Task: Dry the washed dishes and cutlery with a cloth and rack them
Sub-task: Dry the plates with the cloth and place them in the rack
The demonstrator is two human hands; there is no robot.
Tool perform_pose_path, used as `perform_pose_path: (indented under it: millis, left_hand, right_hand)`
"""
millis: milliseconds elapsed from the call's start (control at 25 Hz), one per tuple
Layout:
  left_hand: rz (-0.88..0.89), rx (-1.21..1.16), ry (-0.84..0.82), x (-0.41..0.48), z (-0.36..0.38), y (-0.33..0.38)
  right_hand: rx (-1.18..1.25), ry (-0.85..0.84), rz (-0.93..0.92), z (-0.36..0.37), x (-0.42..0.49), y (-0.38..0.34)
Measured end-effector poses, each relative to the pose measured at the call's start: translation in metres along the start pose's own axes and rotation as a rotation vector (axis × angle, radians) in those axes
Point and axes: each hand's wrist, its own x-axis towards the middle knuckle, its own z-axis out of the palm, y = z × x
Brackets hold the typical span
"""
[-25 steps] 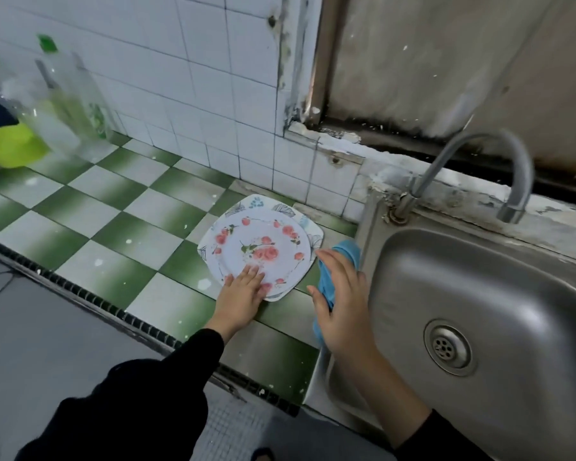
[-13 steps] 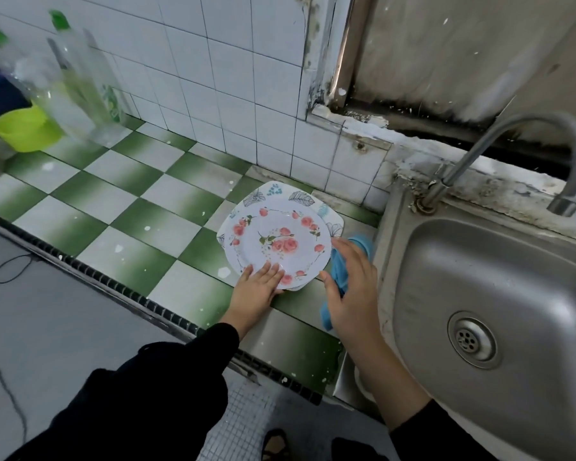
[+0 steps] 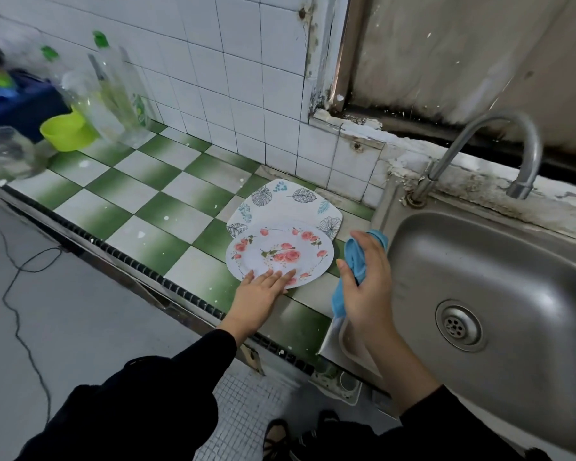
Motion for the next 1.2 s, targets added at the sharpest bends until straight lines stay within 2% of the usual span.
perform_pose_path:
  millis: [120, 280, 480, 560, 640, 800, 920, 1080, 1200]
  left_hand:
    - [0.048, -0.071, 0.116, -0.01, -0.014, 0.013]
    - [0.106, -0.129, 0.358, -0.01, -0.04, 0.027]
    - [0.045, -0.125, 0.476, 0.009, -0.073, 0.038]
    - [-0.036, -0.25, 0.527, 0.021, -0.081, 0.039]
    - [-0.161, -0.471, 0.546, 0.033, -0.093, 0.042]
    - [-0.444, -0.763, 0.729, 0.047, -0.113, 0.046]
    - [-0.479, -0.889, 0.826, 0.046, -0.137, 0.056]
    - [-0.4, -0.848, 0.952, 0.038, -0.179, 0.074]
    - [-0.316, -0.974, 1.046, 0.03, -0.209, 0.096]
  right_hand:
    - [0.037, -0.009, -0.013, -0.018, 0.004, -0.003]
    - [0.064, -0.032, 0.073, -0.04, 0.017, -0.006]
    - [0.113, -0.007, 0.135, -0.058, 0.029, -0.006]
    - [0.136, 0.009, 0.16, -0.065, 0.032, -0.006]
    - [0.138, 0.03, 0.166, -0.07, 0.037, -0.006]
    - [0.14, 0.069, 0.148, -0.076, 0.051, -0.008]
    - [0.179, 0.056, 0.068, -0.076, 0.06, -0.015]
    - [0.233, 0.094, -0.079, -0.06, 0.072, -0.04]
    - [0.256, -0.11, -0.326, -0.03, 0.069, -0.072]
